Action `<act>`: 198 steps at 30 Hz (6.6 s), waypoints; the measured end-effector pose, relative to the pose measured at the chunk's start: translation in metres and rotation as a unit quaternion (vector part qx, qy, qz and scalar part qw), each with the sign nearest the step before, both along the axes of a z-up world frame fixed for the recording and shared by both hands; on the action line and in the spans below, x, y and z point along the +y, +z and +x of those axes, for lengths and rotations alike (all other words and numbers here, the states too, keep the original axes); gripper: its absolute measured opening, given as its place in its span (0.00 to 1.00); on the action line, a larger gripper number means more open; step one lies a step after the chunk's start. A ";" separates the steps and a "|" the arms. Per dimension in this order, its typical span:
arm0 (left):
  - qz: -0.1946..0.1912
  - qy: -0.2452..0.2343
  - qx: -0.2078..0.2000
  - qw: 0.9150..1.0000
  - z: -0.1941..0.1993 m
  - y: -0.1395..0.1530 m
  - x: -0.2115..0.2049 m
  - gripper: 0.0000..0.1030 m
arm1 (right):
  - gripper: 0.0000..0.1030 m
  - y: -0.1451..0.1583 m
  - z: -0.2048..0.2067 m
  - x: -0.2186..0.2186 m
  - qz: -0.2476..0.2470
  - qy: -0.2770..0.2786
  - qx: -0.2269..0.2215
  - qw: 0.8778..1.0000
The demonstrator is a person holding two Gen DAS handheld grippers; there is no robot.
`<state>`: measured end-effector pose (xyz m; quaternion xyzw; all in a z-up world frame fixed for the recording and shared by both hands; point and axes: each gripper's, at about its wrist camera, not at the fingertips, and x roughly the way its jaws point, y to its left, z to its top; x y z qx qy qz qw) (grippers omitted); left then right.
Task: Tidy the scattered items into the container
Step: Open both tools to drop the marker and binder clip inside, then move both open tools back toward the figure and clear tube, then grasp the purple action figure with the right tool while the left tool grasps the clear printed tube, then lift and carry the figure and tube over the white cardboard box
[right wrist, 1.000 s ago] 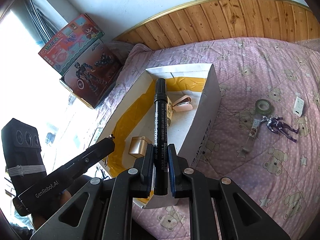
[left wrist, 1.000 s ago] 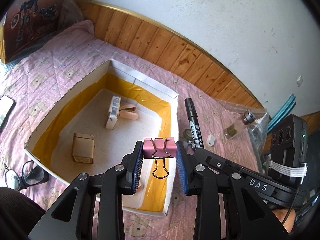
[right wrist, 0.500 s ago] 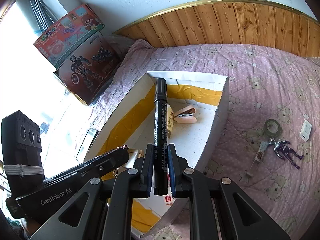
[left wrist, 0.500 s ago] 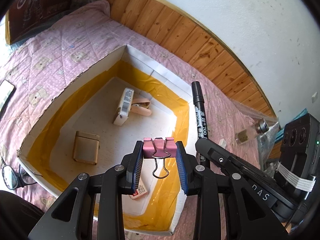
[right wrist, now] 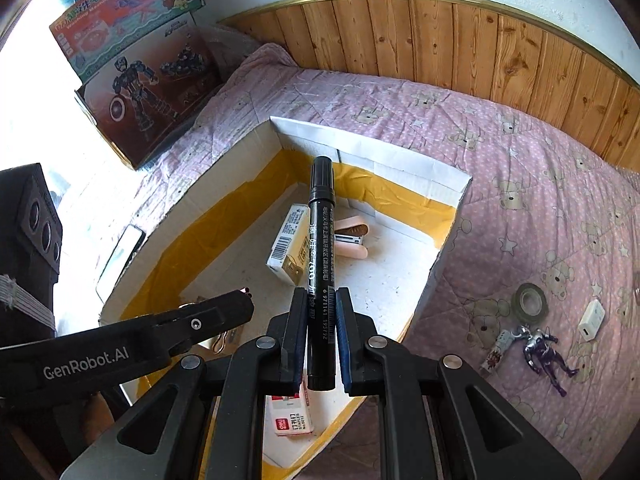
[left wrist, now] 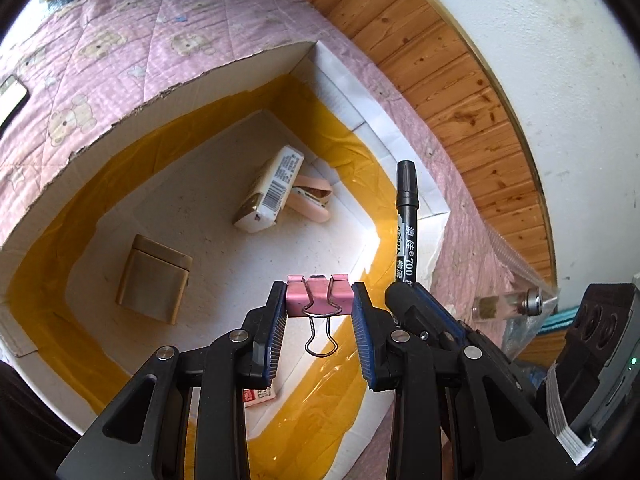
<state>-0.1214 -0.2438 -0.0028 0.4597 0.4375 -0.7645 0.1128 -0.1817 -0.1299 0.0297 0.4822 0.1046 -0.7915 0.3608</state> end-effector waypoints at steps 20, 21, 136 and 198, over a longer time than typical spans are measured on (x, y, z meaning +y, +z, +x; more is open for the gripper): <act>-0.060 0.020 -0.023 0.998 0.015 0.005 -0.002 0.50 | 0.21 0.001 0.007 0.043 -0.054 -0.038 -0.030 0.997; -0.067 0.020 -0.021 0.997 0.019 0.009 -0.001 0.50 | 0.21 0.002 0.010 0.046 -0.060 -0.035 -0.033 0.997; -0.257 -0.251 0.037 0.933 -0.009 -0.028 0.237 0.18 | 0.32 -0.095 -0.012 0.252 -0.057 -0.172 -0.053 0.982; -0.184 -0.200 0.170 0.947 0.081 0.078 0.188 0.18 | 0.32 -0.025 0.122 0.229 -0.117 -0.133 -0.022 0.984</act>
